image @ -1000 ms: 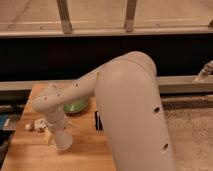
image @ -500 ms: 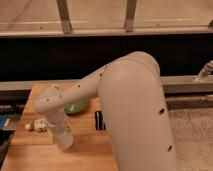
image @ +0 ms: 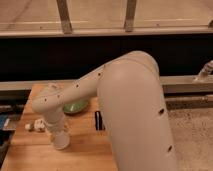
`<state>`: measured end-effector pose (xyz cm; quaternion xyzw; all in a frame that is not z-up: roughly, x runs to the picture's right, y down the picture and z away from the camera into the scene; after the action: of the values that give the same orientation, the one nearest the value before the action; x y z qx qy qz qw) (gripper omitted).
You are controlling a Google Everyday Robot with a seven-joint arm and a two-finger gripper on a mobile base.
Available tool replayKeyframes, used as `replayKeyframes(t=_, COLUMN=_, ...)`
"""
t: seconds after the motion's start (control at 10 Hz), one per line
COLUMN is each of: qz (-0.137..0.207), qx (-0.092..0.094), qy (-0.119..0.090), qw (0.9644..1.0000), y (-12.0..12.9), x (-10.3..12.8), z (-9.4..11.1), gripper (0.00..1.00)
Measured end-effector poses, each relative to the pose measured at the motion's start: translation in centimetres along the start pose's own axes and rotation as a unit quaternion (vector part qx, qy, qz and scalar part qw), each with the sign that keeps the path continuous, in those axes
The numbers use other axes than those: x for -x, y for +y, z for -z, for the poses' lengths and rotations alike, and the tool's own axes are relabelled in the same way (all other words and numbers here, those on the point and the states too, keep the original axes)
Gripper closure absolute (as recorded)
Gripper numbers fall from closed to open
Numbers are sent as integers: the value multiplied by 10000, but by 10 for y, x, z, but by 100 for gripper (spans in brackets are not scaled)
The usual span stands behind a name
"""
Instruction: Place the ceramic cup over the eraser
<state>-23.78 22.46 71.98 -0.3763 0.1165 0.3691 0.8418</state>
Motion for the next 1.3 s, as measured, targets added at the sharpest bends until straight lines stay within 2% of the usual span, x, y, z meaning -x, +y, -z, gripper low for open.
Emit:
replayKeyframes(t=0.2, qz=-60, qx=-81, qy=-73, qw=9999, y=-6, x=0, z=13, gripper=100)
replayKeyframes(t=0.5, qz=-220, qx=-331, qy=-98, qw=9992, y=-30, x=-6, z=51, gripper=100)
replayKeyframes(t=0.8, qz=-461, qx=-584, qy=-92, qw=9972, y=-75, x=-12, z=98, gripper=100)
replayKeyframes(t=1.2, qz=-1095, qx=-930, qy=-45, qw=9896, y=-148, x=-27, z=175, gripper=100)
replayKeyframes(t=1.3, qz=-1302, qx=-1036, qy=-4, qw=9861, y=-165, x=-36, z=198, gripper=100)
